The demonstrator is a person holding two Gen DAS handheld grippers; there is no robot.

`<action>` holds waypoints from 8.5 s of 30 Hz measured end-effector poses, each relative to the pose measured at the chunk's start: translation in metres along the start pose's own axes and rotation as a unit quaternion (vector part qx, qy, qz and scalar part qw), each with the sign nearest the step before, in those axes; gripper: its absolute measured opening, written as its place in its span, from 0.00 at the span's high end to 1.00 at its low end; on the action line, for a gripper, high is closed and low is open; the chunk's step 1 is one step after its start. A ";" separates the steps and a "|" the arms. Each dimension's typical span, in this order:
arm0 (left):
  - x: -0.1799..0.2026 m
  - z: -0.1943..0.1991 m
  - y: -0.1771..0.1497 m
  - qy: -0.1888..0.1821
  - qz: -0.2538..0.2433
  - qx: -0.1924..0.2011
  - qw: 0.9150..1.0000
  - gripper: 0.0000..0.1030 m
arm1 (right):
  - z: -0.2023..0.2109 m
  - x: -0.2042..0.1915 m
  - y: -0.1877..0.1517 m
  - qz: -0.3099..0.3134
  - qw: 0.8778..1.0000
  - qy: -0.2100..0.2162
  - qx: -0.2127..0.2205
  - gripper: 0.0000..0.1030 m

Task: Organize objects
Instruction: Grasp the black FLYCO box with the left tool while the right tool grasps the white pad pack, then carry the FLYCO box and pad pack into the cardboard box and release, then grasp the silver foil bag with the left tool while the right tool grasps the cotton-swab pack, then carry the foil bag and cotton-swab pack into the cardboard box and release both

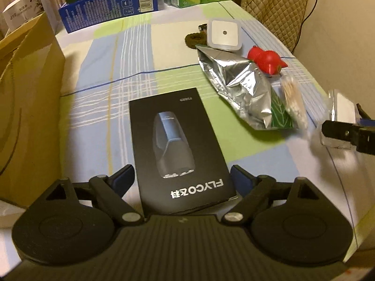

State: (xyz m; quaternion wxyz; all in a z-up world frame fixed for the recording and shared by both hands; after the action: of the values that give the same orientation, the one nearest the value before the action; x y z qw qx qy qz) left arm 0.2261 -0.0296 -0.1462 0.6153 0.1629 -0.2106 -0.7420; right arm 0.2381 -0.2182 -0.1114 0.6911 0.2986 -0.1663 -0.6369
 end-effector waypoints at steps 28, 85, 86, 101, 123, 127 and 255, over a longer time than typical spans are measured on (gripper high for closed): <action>-0.011 0.081 0.057 -0.008 -0.025 0.065 0.998 0.22 | 0.053 -0.068 0.034 0.061 0.997 0.045 0.035 0.33; -0.313 0.189 0.006 0.143 0.091 0.096 0.981 0.04 | 0.006 -0.398 0.048 0.163 0.955 0.246 -0.012 0.27; -0.313 0.189 0.005 0.144 0.092 0.094 0.981 0.04 | 0.006 -0.396 0.050 0.158 0.956 0.247 -0.007 0.26; -0.285 0.217 0.002 0.133 0.107 0.126 0.977 0.04 | 0.050 -0.308 0.063 0.105 0.972 0.203 0.049 0.23; -0.069 0.207 0.035 -0.006 0.035 0.156 0.987 0.04 | 0.144 -0.032 0.018 -0.014 0.996 0.016 0.090 0.23; -0.044 0.193 0.034 -0.019 0.025 0.144 0.989 0.04 | 0.145 -0.012 0.009 -0.032 0.996 0.009 0.085 0.23; 0.013 0.105 0.043 -0.102 -0.042 0.039 0.993 0.62 | 0.071 -0.081 0.041 0.007 0.994 0.113 0.010 0.77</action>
State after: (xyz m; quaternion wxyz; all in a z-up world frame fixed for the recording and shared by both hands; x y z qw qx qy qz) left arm 0.2076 -0.0371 -0.0335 0.5518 0.1195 -0.2939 -0.7713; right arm 0.2161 -0.1526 -0.0191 0.7071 0.3741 -0.0959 -0.5923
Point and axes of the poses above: each gripper's, at about its wrist camera, not at the fingertips, and z roughly against the way its jaws point, x to its right, y to its top, the point moved 8 cm from there along -z, roughly the way its jaws point, and after that the axes turned 2 degrees about -y, right-handed, at the moved point
